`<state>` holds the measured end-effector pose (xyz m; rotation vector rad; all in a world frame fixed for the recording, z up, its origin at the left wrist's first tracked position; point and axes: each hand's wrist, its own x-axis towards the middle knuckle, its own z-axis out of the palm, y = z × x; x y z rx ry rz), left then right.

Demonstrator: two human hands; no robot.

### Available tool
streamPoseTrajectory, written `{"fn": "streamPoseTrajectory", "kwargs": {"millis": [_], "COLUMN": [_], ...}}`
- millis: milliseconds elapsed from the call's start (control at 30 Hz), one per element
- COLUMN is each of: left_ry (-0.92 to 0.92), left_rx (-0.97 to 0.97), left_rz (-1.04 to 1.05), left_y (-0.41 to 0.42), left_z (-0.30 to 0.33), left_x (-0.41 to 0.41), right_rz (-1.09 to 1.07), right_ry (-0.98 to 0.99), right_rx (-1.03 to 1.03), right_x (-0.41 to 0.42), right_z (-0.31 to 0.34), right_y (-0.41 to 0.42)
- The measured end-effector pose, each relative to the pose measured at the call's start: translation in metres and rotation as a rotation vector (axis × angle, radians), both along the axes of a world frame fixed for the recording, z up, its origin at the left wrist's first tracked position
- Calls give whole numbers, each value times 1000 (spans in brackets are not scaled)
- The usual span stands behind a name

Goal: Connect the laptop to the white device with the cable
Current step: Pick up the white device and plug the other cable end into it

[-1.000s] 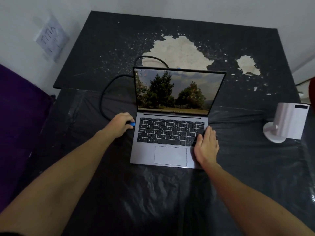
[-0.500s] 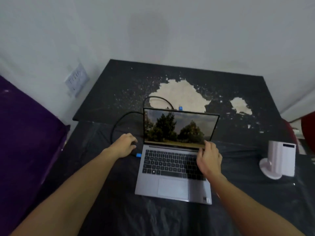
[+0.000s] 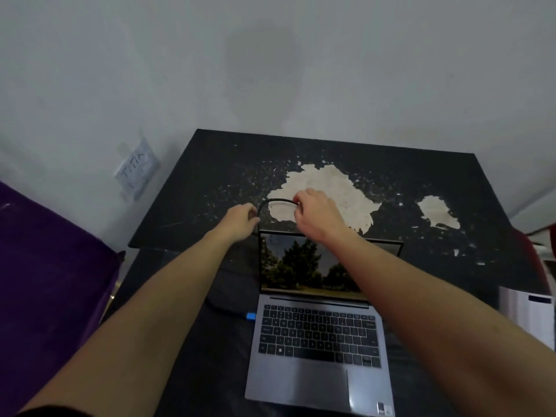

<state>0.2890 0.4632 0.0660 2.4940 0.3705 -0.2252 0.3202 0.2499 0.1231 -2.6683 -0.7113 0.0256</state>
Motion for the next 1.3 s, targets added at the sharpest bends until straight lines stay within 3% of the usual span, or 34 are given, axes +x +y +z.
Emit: {"fn": "streamPoseTrajectory", "kwargs": {"millis": [167,333,500,667,800,933,1067,1200,1300], "left_ry": [120,268,53,-157,-322,-394,-364,-241,-189], "left_rx": [-57,-22,-72,17,82,-47,-229,-435,-625], "left_rz": [210,149,1,-268,-335,-226,-61,128,437], "left_y": [-2,0,-20,-63,-94,-121,-155,-181,-190], "left_z": [-32,-50,-16,55,100,125,142,156,163], "left_x": [39,62,85,101,103,100,89,79,86], "right_rz": [10,-27,-143,-314,-368,-270,-292,-246,-170], "right_ry": [23,84,138,214,240,285,180,111,96], "right_rx": [-45,-51,-38,3,172,415,604,634,624], "right_x": [29,47,64,75,70,50,38,27,15], "right_z": [-16,-30,-23,-5,15,34,46,61,71], "right_y": [14,2,-22,-56,-91,-118,-130,-144,-151]}}
